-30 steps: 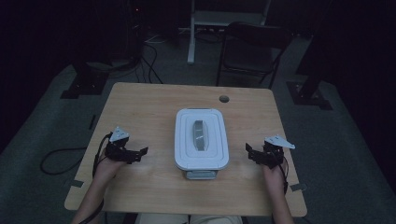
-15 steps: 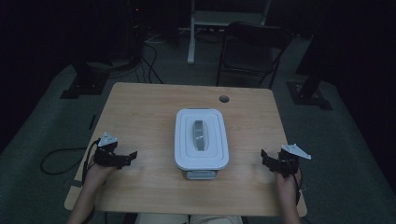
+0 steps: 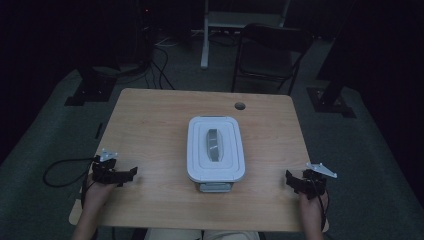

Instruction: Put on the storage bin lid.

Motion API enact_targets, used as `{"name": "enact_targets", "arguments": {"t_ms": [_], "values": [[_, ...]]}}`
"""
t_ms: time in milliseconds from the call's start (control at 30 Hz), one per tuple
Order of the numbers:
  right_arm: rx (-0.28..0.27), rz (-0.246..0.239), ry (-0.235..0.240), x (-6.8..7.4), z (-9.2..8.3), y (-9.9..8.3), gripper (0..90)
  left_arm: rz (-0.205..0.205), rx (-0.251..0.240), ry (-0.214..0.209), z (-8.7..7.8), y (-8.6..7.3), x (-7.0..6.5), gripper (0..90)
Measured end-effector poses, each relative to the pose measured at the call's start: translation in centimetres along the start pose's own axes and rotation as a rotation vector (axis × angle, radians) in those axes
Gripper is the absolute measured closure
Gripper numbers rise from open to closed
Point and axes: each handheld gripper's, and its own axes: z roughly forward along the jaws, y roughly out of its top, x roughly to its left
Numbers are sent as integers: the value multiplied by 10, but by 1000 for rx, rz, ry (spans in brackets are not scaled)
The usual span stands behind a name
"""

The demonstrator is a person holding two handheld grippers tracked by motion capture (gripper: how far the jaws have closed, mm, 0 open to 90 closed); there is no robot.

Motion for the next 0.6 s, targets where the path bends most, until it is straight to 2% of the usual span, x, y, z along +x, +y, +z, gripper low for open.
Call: {"name": "enact_targets", "arguments": {"t_ms": [100, 200, 267, 300, 400, 467, 533, 600], "values": [[18, -28, -34, 2, 0, -3, 128, -25, -1, 33, -1, -3, 4, 6], [35, -34, -43, 5, 1, -6, 125, -43, 12, 66, -1, -6, 6, 6], [28, -31, -48, 5, 1, -6, 125, -43, 12, 66, -1, -6, 6, 5], [42, -23, -33, 5, 3, -6, 125, -50, 23, 85, 2, -9, 9, 5], [38, -10, -28, 6, 3, -5, 125, -48, 39, 90, 5, -11, 10, 5], [34, -6, -58, 5, 3, -5, 125, -49, 40, 99, 5, -12, 10, 5], [56, 9, -34, 4, 5, -5, 126, -47, 39, 112, 6, -12, 11, 6], [69, -13, -48, 6, 5, -5, 125, -52, 38, 126, 6, -13, 11, 5]]}}
